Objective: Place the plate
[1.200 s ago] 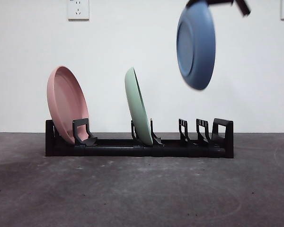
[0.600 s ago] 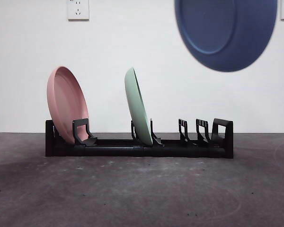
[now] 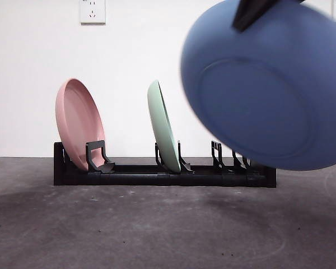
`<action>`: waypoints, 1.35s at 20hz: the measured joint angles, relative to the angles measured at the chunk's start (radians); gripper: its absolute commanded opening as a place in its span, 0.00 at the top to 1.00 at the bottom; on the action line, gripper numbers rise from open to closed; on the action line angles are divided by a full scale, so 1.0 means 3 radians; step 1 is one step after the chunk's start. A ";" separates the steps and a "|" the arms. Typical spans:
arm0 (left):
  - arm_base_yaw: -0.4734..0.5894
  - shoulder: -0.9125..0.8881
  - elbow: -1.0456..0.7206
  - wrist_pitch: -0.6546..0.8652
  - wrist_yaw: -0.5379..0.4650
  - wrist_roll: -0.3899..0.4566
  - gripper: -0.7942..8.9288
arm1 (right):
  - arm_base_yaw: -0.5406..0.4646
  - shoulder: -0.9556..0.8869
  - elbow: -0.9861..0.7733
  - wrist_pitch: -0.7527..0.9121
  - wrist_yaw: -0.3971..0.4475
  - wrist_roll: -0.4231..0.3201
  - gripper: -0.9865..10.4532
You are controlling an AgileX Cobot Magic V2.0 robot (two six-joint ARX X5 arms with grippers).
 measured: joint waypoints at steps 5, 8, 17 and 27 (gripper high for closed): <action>0.0000 0.0008 0.0000 0.0000 -0.0006 0.0000 0.37 | 0.0559 0.0402 -0.0051 0.0263 0.0744 0.0134 0.90; 0.0000 0.0008 0.0000 0.0000 -0.0006 0.0000 0.37 | 0.0797 0.0764 -0.0051 0.0345 0.1147 0.0139 0.90; 0.0000 0.0008 0.0000 0.0000 -0.0006 0.0000 0.37 | 0.1123 0.1665 -0.0051 0.0563 0.1562 0.0305 0.90; 0.0000 0.0008 0.0000 0.0000 -0.0006 0.0000 0.37 | 0.1164 0.1905 -0.0051 0.0760 0.1718 0.0371 0.76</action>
